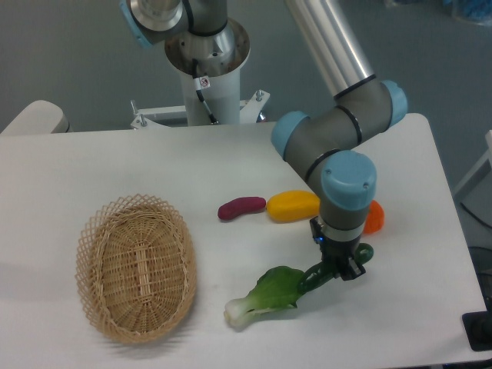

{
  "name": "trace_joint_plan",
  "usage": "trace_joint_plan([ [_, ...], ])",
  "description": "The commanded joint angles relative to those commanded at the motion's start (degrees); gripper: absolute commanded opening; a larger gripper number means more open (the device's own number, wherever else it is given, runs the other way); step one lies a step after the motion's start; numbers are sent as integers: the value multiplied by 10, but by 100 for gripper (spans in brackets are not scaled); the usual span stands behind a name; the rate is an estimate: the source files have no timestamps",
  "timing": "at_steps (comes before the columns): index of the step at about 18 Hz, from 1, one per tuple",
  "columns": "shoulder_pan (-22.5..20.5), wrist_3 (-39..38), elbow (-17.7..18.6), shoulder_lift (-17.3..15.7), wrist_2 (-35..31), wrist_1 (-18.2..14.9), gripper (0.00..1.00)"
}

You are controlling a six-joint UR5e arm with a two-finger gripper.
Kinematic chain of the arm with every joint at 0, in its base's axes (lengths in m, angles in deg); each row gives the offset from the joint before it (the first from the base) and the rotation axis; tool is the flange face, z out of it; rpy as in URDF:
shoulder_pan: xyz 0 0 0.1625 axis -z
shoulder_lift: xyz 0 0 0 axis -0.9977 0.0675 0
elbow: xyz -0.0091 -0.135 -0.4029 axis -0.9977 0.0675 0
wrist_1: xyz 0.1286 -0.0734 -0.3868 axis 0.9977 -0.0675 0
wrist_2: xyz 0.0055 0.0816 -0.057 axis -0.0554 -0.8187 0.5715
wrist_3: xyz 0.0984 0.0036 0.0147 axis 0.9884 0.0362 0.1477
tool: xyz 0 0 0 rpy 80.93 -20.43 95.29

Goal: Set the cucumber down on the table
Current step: 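Carry the held green cucumber toward the orange and lower it, then lower the cucumber onto the table beside the bok choy and release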

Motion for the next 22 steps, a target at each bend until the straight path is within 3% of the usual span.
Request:
trace_joint_plan([
  [5,-11,48,13,2,-1,1,34],
  [17,-11,45,28,17,-3,1,37],
  [19,-11,42,28,17,-2,1,48],
  [20,-11,40,28,17,-2,1,61],
  [21,-10,39,27,16,-1,2,86],
  [22,-10,37,26,15,-1,2,100],
])
